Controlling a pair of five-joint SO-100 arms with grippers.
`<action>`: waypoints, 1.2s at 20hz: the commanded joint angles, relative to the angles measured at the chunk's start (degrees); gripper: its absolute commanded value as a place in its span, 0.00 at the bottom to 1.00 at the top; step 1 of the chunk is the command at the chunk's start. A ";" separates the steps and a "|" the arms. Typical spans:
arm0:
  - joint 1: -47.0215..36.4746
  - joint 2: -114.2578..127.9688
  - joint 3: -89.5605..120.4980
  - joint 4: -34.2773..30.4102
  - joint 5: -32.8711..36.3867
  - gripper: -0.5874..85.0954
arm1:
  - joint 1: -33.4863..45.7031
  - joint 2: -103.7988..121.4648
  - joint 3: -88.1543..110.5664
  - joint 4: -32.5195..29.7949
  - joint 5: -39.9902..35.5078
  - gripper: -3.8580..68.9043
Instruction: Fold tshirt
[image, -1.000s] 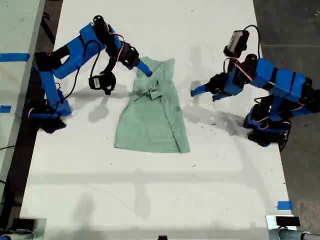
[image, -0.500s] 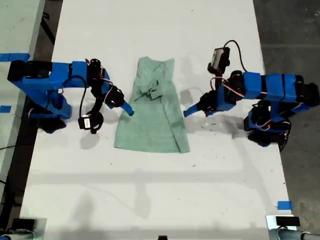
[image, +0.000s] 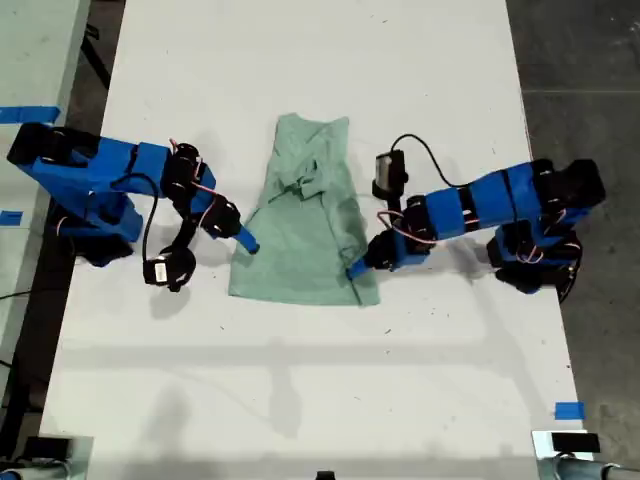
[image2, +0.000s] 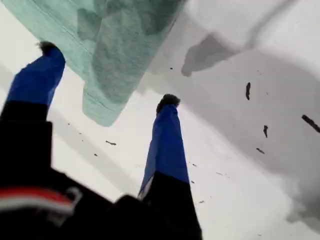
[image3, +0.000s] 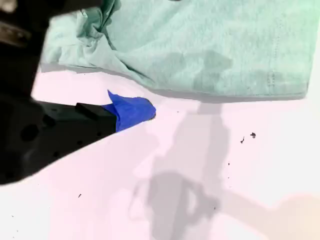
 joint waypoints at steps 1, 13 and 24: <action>0.70 0.26 -5.27 0.70 -0.26 0.34 | -0.09 -2.90 -3.96 -2.64 1.05 0.51; 1.58 1.49 -4.83 2.29 -0.44 0.34 | -0.70 -16.96 -9.05 -10.37 2.64 0.09; 3.08 1.14 -3.78 0.79 -0.79 0.33 | -4.92 -15.12 -25.40 16.96 4.57 0.02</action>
